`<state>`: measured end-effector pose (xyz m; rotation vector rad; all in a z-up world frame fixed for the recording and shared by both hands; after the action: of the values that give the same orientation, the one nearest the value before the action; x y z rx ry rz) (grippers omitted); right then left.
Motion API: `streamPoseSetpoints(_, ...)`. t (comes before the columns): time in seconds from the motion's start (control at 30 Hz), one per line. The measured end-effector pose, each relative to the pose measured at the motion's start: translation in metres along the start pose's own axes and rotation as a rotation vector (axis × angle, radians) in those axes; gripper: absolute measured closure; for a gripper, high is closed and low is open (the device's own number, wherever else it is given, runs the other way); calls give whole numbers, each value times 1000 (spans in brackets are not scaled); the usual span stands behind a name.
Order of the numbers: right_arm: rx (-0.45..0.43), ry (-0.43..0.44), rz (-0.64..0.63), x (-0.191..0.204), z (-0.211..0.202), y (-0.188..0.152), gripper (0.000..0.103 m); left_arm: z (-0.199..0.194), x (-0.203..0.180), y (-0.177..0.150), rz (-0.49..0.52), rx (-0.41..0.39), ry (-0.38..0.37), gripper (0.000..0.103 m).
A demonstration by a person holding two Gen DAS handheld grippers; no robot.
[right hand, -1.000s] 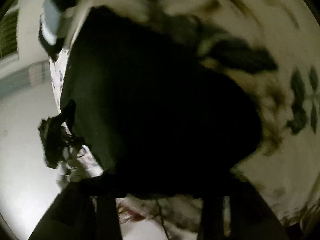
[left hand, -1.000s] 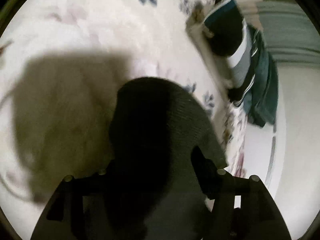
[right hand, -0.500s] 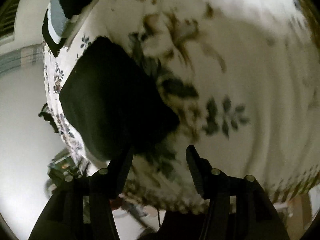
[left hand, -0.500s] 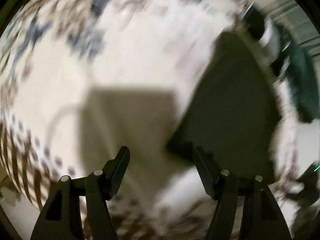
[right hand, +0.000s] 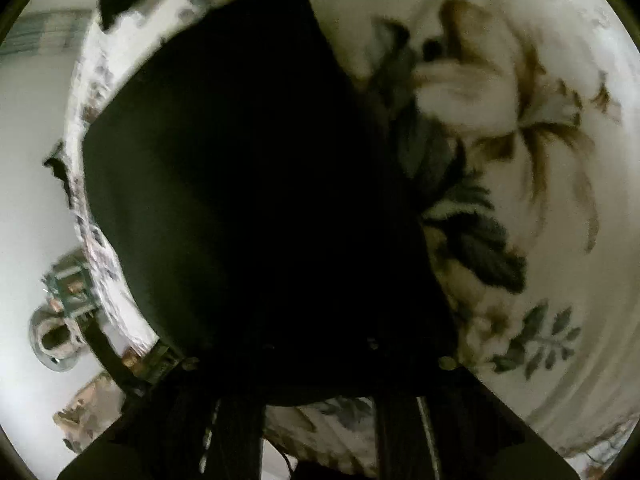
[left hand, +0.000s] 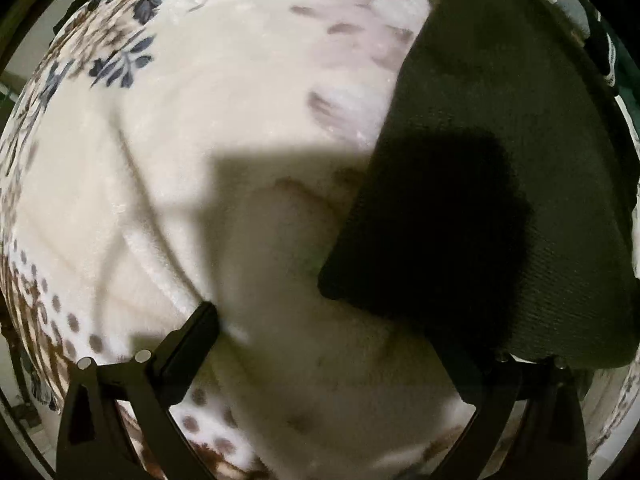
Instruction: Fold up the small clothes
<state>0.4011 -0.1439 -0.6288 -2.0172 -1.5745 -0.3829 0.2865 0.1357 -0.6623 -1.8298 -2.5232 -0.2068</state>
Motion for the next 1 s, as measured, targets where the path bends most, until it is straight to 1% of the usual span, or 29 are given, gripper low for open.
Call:
streamPoseSetpoints(0.1, -79, 3, -54, 12, -37, -3, 95, -3, 1, 2, -13, 45, -38, 0)
streamPoseSetpoints(0.13, -91, 6, -62, 12, -46, -5, 95, -6, 1, 5, -22, 48, -53, 0)
streamPoseSetpoints(0.2, -112, -24, -77, 7, -66, -7, 97, -17, 5, 6, -44, 51, -89, 0)
streamPoseSetpoints(0.3, -84, -52, -55, -13, -66, -7, 97, -31, 15, 1, -73, 61, -102, 0)
streamPoseSetpoints(0.33, -57, -37, -41, -21, -63, -11, 96, -37, 20, 0, -90, 62, -109, 0)
streamPoseSetpoints(0.37, -7, -12, -25, -26, -55, -12, 96, -42, 24, 0, -107, 61, -116, 0)
streamPoseSetpoints(0.4, 21, -3, -5, -31, -46, -12, 91, -47, 29, 0, -126, 57, -122, 0)
streamPoseSetpoints(0.43, 32, 10, 20, -37, -39, -8, 87, -52, 34, 3, -148, 49, -127, 0)
streamPoseSetpoints(0.47, 27, 24, 49, -42, -42, -3, 87, -58, 39, 7, -165, 37, -134, 0)
streamPoseSetpoints(0.5, 7, 39, 63, -47, -47, 4, 81, -63, 42, 12, -175, 24, -141, 0)
streamPoseSetpoints(0.53, -23, 55, 78, -50, -53, 12, 64, -70, 44, 20, -185, 0, -148, 0)
streamPoseSetpoints(0.57, -74, 84, 98, -53, -63, 26, 54, -74, 45, 28, -189, -22, -154, 0)
streamPoseSetpoints(0.6, -119, 119, 102, -53, -69, 38, 41, -78, 46, 35, -190, -45, -161, 0)
streamPoseSetpoints(0.63, -170, 149, 93, -51, -75, 54, 40, -81, 42, 43, -187, -65, -168, 0)
streamPoseSetpoints(0.67, -195, 162, 78, -51, -77, 66, 40, -81, 40, 57, -183, -79, -171, 0)
streamPoseSetpoints(0.73, -209, 195, 53, -47, -72, 92, 40, -79, 37, 81, -171, -99, -185, 0)
streamPoseSetpoints(0.77, -208, 215, 35, -43, -66, 103, 40, -76, 49, 92, -165, -109, -194, 0)
streamPoseSetpoints(0.8, -210, 228, 8, -38, -60, 114, 43, -74, 46, 101, -156, -119, -203, 0)
streamPoseSetpoints(0.83, -218, 247, -26, -31, -57, 120, 74, -77, 34, 109, -146, -122, -211, 0)
streamPoseSetpoints(0.87, -239, 252, -47, -26, -59, 123, 96, -75, 26, 118, -138, -128, -223, 0)
streamPoseSetpoints(0.93, -299, 221, -84, -15, -71, 131, 96, -82, 11, 131, -119, -152, -247, 0)
streamPoseSetpoints(0.97, -331, 217, -95, -11, -79, 133, 96, -83, 1, 143, -106, -160, -259, 0)
streamPoseSetpoints(1.0, -358, 196, -94, -6, -84, 137, 96, -84, -7, 150, -92, -166, -271, 0)
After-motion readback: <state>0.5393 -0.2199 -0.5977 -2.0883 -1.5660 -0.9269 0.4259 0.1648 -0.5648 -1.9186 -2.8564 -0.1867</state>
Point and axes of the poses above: each gripper's, at about its wrist camera, not at the fingertips, and z roughly the way its jaws point, x to its left, y to its top, the point moved 9 cm from there along z, roughly the way its jaws point, and after that the axes turned 7 degrees about y, right-handed, at the moved point
